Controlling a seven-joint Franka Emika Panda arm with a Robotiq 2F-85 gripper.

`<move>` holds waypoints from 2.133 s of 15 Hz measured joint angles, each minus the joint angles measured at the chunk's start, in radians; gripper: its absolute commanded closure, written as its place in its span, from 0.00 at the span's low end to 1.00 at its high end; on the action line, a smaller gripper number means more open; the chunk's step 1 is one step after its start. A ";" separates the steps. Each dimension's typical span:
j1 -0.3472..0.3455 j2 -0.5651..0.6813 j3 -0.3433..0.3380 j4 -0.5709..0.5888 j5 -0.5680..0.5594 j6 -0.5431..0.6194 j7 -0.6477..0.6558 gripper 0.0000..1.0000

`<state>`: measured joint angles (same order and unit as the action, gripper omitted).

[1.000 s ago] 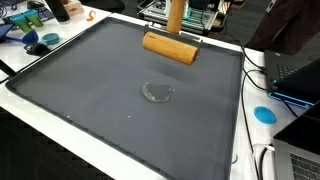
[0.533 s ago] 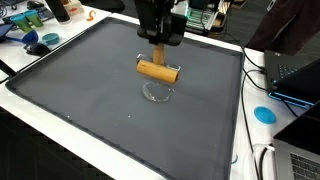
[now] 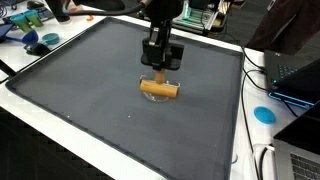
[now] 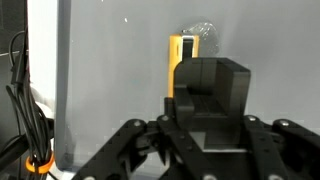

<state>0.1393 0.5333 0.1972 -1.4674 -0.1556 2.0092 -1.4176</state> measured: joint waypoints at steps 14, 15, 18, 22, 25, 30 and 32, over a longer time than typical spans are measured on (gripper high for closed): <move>-0.013 0.010 -0.012 -0.096 -0.006 0.121 -0.048 0.77; -0.014 0.010 -0.012 -0.098 -0.006 0.121 -0.049 0.77; -0.019 0.009 -0.012 -0.100 -0.002 0.120 -0.054 0.77; -0.027 0.009 -0.010 -0.102 0.012 0.120 -0.066 0.77; -0.034 0.009 -0.010 -0.103 0.027 0.120 -0.080 0.77; -0.044 0.009 -0.010 -0.104 0.048 0.117 -0.095 0.77; -0.046 0.009 -0.010 -0.105 0.050 0.116 -0.096 0.77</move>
<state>0.0938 0.5418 0.1876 -1.5720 -0.1058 2.1252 -1.5141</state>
